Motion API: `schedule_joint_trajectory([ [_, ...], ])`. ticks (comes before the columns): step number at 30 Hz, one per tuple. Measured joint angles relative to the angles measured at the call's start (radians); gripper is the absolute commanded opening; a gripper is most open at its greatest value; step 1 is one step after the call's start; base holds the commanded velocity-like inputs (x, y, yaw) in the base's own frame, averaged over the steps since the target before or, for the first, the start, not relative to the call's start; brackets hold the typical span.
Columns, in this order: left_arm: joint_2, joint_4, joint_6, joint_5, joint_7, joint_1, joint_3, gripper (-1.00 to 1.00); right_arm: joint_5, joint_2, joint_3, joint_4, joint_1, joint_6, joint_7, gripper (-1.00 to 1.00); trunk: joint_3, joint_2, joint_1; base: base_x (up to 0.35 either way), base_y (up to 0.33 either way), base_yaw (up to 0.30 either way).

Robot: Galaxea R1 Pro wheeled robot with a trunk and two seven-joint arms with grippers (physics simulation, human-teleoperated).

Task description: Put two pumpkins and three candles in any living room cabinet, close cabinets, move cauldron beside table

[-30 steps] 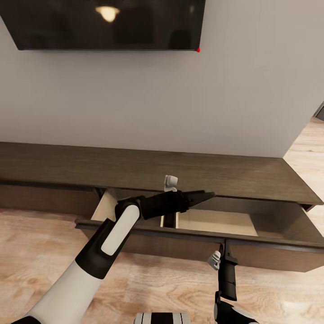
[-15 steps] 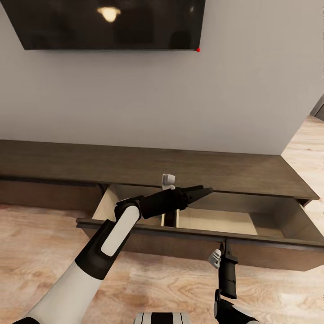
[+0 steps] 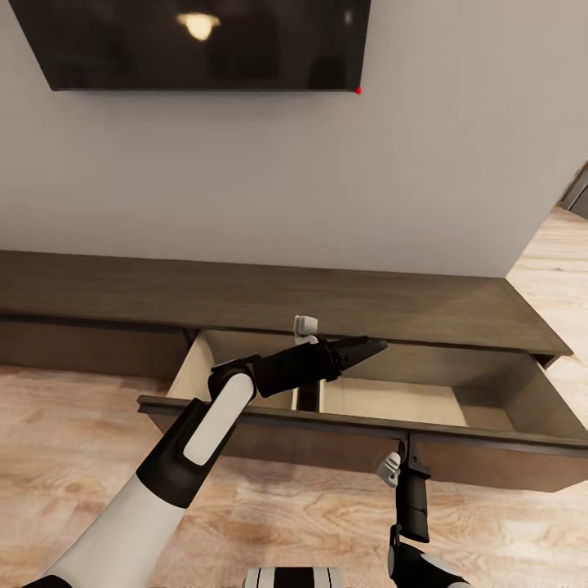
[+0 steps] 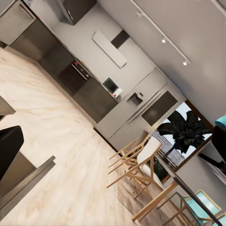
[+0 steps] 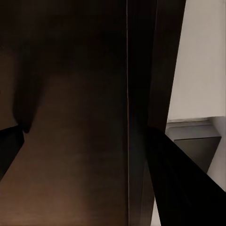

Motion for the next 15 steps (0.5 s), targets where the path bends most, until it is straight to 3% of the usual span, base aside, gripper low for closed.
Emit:
schedule_joint_trajectory([
  [15, 0.001, 0.000, 0.000, 0.002, 0.000, 0.000, -0.002, 1.00, -0.001, 0.001, -0.002, 0.000, 0.000, 0.000, -0.001, -1.00, 0.000, 0.000, 0.000, -0.045, 0.005, 0.000],
])
